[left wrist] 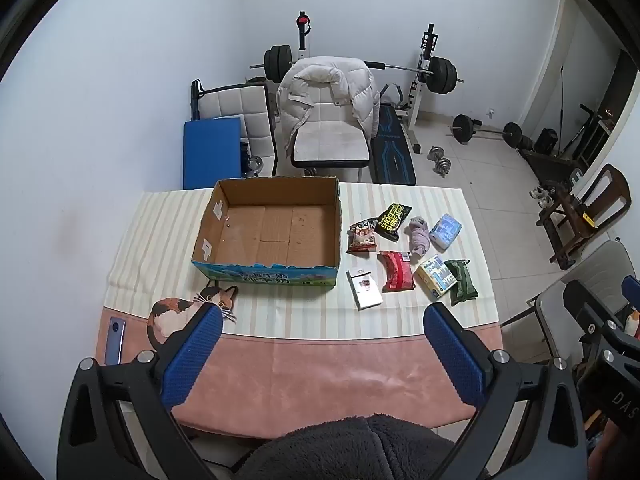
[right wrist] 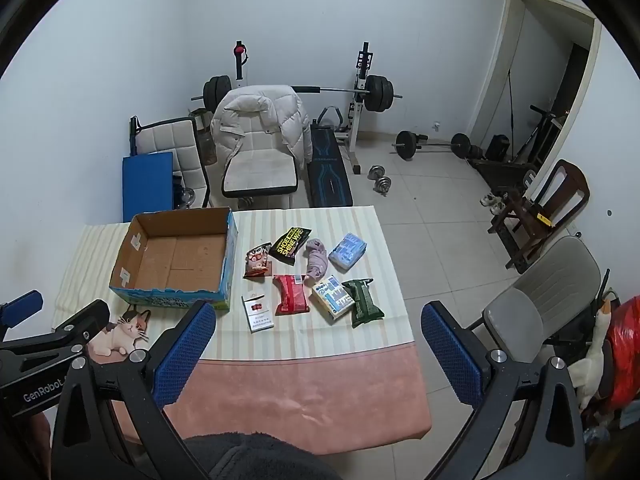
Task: Organize soft objects
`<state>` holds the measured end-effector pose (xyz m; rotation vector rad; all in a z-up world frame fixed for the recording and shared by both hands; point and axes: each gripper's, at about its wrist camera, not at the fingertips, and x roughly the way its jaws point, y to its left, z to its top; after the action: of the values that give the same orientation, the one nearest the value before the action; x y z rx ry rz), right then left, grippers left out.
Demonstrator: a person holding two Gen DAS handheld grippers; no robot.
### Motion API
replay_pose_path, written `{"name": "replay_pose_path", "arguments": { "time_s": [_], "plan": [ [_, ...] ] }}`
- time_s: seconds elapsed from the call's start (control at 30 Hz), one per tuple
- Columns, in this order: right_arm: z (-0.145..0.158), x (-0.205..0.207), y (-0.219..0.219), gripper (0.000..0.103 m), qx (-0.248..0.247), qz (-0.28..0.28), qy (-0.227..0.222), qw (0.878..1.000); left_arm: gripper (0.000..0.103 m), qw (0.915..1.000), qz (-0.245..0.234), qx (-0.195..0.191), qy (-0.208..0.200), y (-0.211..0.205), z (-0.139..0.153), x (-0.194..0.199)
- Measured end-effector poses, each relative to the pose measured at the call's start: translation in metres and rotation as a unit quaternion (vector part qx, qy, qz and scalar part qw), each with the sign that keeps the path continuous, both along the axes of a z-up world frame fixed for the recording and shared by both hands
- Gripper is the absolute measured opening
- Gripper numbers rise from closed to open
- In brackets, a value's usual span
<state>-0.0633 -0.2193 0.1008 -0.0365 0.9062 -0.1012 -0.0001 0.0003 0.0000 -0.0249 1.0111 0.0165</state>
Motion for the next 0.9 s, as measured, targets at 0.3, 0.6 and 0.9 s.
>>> {"name": "replay_pose_path", "arguments": {
  "time_s": [0.3,0.6,0.9],
  "plan": [
    [0.0,0.0012,-0.002,0.103,0.003,-0.002,0.0,1.0,0.103,1.0,0.0,0.004,-0.002,0.0001,0.0001,0.0],
    [0.0008,-0.0004,-0.0042,0.103,0.008,-0.003,-0.001,1.0,0.103,1.0,-0.001,0.006,-0.004,0.0015,-0.0003,0.0005],
    [0.0024,0.0019,-0.0055,0.103,0.007,-0.003,-0.002,1.0,0.103,1.0,-0.001,0.005,-0.003,-0.0014,-0.0015,0.007]
  ]
}}
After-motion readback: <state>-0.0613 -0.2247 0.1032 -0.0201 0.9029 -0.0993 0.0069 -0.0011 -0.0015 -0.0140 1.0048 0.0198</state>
